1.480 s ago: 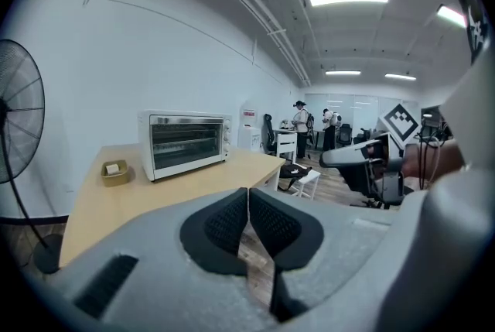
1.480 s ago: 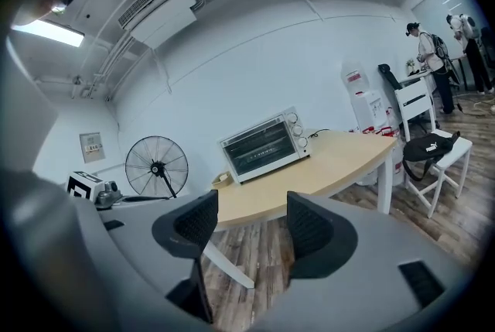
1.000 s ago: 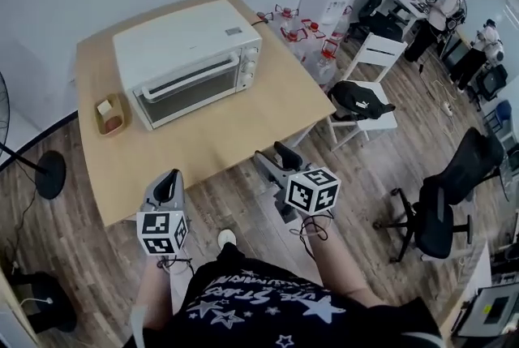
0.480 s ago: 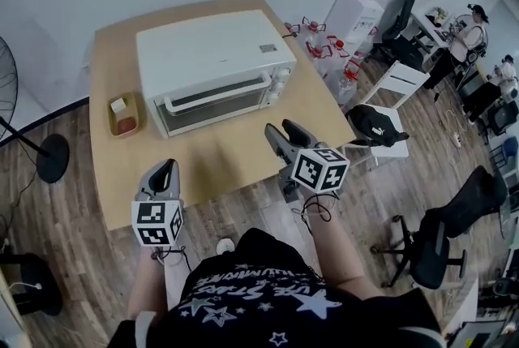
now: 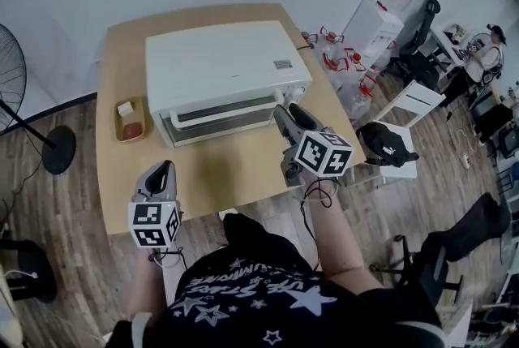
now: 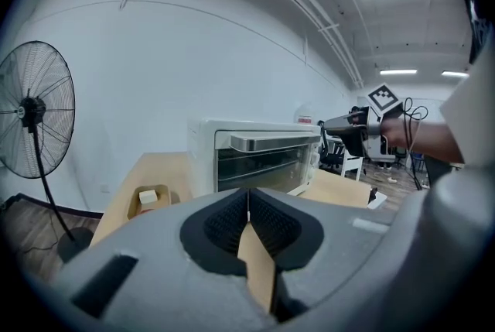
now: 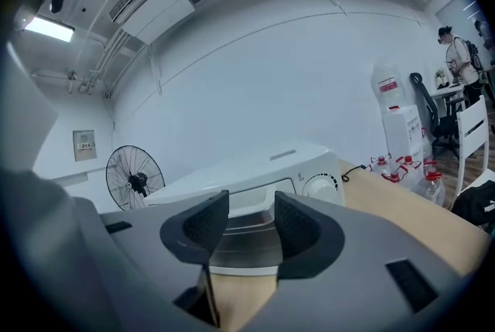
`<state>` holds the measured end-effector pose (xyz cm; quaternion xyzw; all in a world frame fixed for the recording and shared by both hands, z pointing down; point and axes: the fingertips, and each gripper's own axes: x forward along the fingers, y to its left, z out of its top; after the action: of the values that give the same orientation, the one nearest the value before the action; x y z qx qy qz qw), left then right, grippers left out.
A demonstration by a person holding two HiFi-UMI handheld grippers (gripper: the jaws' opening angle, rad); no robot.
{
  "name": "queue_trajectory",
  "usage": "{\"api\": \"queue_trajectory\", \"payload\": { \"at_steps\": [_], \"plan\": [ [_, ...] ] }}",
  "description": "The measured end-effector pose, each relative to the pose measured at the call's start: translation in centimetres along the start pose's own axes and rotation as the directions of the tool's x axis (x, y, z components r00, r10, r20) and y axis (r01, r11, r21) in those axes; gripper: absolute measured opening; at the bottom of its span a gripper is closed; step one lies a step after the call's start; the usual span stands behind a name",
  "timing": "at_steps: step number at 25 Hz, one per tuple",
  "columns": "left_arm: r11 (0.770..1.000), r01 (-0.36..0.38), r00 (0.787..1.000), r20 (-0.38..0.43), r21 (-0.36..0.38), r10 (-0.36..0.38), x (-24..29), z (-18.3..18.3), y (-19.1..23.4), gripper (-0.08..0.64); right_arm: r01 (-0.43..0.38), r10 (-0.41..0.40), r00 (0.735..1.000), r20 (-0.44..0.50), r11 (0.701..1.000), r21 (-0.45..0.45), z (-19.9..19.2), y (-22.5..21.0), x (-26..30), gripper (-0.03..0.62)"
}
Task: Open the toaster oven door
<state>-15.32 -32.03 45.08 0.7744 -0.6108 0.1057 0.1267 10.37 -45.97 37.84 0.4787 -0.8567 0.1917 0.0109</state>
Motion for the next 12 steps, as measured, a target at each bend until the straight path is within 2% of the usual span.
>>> {"api": "queue_trajectory", "payload": {
  "at_steps": [6,12],
  "plan": [
    [0.999,-0.039,0.999,0.002,-0.011,0.039,0.9,1.0,1.3,0.023,-0.008,0.008,1.000,-0.021,1.000,0.004,1.2,-1.2,3.1,0.174],
    [0.998,-0.054,0.998,-0.011,-0.020,0.054,1.9,1.0,1.9,0.023,0.010,-0.013,0.995,-0.099,1.000,-0.028,0.4,-2.2,5.2,0.164]
  ]
}}
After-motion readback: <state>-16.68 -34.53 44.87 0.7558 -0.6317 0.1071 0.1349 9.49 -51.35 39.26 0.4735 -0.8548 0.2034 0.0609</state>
